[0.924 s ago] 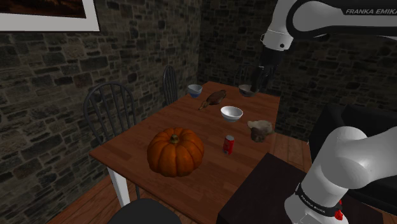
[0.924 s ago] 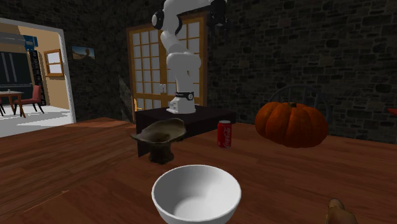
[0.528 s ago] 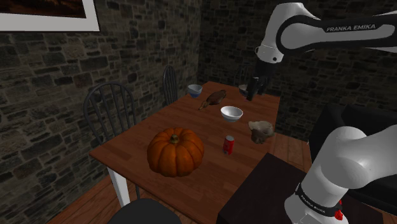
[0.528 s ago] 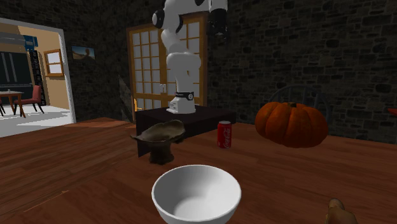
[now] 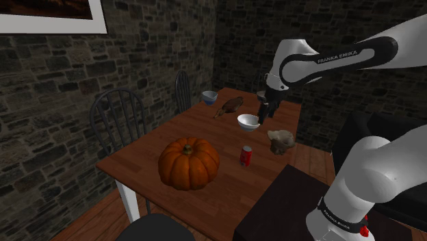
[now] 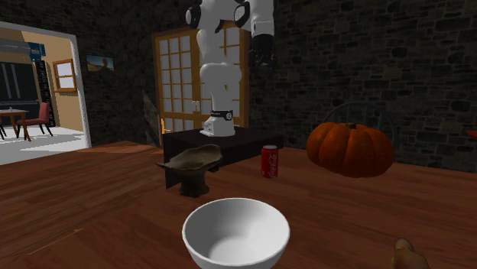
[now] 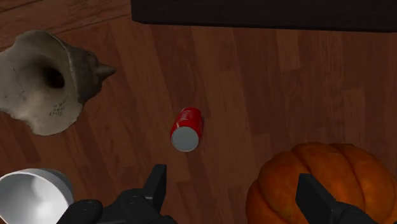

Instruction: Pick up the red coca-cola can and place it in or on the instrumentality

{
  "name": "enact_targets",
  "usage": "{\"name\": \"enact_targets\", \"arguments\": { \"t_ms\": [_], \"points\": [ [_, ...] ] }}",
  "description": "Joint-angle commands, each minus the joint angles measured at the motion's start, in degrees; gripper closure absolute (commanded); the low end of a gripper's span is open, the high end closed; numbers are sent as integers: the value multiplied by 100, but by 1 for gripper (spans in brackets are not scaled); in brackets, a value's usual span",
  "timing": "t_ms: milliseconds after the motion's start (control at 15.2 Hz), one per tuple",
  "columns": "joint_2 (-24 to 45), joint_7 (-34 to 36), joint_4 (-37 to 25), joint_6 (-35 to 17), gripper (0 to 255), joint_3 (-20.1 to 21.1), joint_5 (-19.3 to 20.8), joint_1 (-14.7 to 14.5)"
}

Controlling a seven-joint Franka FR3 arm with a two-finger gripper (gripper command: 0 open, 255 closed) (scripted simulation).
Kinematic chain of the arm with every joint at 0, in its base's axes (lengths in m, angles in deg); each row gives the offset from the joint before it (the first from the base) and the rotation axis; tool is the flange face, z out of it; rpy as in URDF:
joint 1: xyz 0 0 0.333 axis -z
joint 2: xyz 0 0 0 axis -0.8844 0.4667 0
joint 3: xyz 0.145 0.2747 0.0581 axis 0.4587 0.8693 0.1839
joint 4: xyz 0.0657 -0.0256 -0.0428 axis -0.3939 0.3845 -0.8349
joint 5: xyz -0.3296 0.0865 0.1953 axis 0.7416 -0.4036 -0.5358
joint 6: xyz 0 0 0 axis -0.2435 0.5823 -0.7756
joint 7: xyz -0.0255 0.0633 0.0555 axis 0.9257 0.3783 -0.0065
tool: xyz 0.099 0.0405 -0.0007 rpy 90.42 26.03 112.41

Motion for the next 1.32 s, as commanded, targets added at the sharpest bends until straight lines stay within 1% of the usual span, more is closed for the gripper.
{"name": "enact_targets", "arguments": {
  "t_ms": [0, 330, 594, 792, 990, 1122, 1254],
  "points": [
    [376, -106, 117, -472, 0, -114, 22, -13],
    [1400, -464, 231, -1533, 0, -433, -7, -60],
    [2360, -862, 165, -2352, 0, -682, -224, -159],
    [3140, -1291, 24, -2916, 0, -829, -593, -255],
    [3951, -1871, -199, -3401, 0, -852, -1187, -287],
    [4491, -2302, -394, -3670, 0, -736, -1647, -199],
    [4744, -2481, -474, -3817, 0, -618, -1853, -104]
  ]
}}
